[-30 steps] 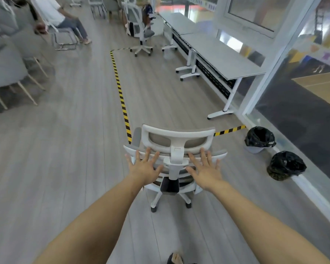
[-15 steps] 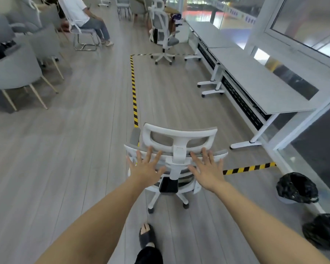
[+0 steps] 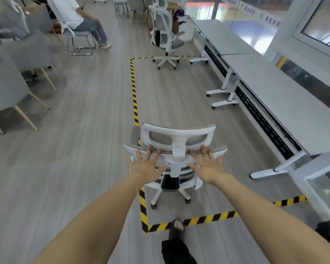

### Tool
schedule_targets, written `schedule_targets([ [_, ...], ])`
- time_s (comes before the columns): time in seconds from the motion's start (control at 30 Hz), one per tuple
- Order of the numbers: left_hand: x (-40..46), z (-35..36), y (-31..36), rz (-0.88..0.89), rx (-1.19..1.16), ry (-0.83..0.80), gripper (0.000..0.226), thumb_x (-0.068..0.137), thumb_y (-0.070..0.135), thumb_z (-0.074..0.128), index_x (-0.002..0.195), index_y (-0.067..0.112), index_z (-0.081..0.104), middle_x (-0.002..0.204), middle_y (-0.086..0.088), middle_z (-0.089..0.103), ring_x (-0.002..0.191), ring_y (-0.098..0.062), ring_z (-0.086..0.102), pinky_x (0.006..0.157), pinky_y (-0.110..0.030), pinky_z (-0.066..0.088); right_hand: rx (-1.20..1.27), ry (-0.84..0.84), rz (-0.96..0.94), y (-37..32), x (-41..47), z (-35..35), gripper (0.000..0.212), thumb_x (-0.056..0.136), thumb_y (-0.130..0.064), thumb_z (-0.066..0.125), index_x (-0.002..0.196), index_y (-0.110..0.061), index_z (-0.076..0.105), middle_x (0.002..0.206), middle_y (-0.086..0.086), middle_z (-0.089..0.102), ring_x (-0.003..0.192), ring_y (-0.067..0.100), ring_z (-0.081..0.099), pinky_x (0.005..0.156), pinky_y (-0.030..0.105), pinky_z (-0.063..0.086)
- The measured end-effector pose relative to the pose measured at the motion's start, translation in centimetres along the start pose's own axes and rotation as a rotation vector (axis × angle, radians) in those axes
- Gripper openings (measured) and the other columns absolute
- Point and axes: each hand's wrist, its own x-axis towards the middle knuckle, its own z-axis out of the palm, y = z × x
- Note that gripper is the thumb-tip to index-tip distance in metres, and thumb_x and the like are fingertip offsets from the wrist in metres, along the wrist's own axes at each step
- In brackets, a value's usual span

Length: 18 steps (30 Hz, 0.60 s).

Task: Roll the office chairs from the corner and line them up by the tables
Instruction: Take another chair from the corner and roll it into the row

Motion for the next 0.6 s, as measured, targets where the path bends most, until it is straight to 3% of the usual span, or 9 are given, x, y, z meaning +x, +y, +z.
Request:
schedule_targets([
  [0.17, 13.9, -7.4, -2.2, -0.036, 0.002, 0.051, 0.079, 0.090, 0.087, 0.012, 0.155, 0.056, -0.019, 0.169, 0.010, -0.027, 0.156, -0.044, -0.016, 0.109, -0.085, -0.008, 0.017, 0.067, -0.047, -0.4, 15.6, -5.6, 0.061, 0.100, -0.074, 0.012, 0.155, -0.061, -0.010, 0.168, -0.003, -0.031, 0.155, 0.023, -0.028, 0.122, 0.063, -0.015],
  [0.4, 31.0, -19.8, -3.3, -0.129, -0.044, -0.037, 0.075, 0.093, 0.083, 0.012, 0.158, 0.054, -0.012, 0.171, 0.011, -0.022, 0.157, -0.039, -0.015, 0.109, -0.085, -0.005, -0.047, 0.036, -0.097, -0.7, 35.8, -15.5, 0.064, 0.096, -0.078, 0.006, 0.154, -0.060, -0.013, 0.168, -0.001, -0.031, 0.154, 0.024, -0.029, 0.121, 0.064, -0.013],
  [0.6, 45.9, -26.7, -6.7, -0.119, -0.074, 0.021, 0.076, 0.092, 0.085, 0.010, 0.157, 0.055, -0.016, 0.169, 0.010, -0.028, 0.156, -0.042, -0.017, 0.110, -0.082, -0.009, -0.054, 0.044, -0.126, -1.7, 51.7, -23.1, 0.063, 0.098, -0.077, 0.008, 0.154, -0.060, -0.015, 0.167, -0.002, -0.032, 0.153, 0.023, -0.031, 0.121, 0.063, -0.015],
])
